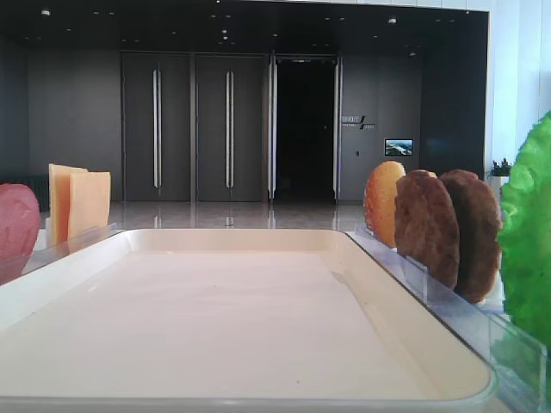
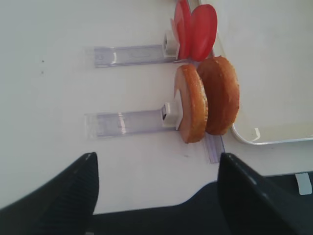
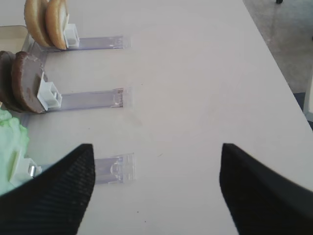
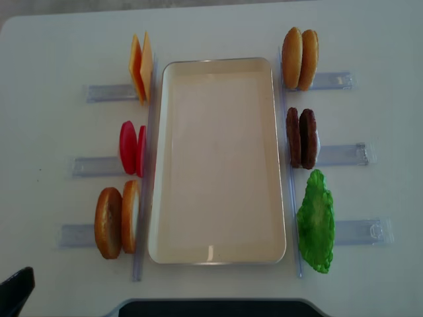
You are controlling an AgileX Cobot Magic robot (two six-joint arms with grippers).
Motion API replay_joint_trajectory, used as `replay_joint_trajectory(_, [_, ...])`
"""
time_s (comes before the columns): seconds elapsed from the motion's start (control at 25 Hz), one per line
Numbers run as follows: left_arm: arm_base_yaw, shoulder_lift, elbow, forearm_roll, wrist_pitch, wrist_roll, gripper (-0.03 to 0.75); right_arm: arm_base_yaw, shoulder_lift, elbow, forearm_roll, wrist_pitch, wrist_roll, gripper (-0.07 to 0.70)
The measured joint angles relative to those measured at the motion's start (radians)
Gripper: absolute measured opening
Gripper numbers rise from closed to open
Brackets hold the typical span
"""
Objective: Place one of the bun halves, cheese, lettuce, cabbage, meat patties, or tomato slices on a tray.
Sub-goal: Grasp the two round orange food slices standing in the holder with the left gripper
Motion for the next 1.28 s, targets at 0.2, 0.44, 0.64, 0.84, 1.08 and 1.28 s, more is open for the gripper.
replay_joint_trajectory(0.2, [0.000,0.203,-0.099,0.076,0.004,-0.056,0.576,0.000,0.000,0.000,0.000,0.000,0.000,0.534])
replay_joint_trajectory(0.44, [0.000,0.455,-0.203,0.127,0.004,-0.104,0.576,0.000,0.000,0.000,0.000,0.000,0.000,0.534])
replay_joint_trajectory(0.64, [0.000,0.672,-0.258,0.130,-0.003,-0.151,0.576,0.000,0.000,0.000,0.000,0.000,0.000,0.534])
replay_joint_trajectory(0.84, [0.000,0.830,-0.270,0.130,-0.015,-0.202,0.576,0.000,0.000,0.000,0.000,0.000,0.000,0.534])
replay_joint_trajectory(1.08, [-0.017,0.890,-0.271,0.118,-0.018,-0.238,0.576,0.000,0.000,0.000,0.000,0.000,0.000,0.534])
replay_joint_trajectory(1.28, [-0.092,0.890,-0.271,0.111,-0.018,-0.299,0.576,0.000,0.000,0.000,0.000,0.000,0.000,0.534])
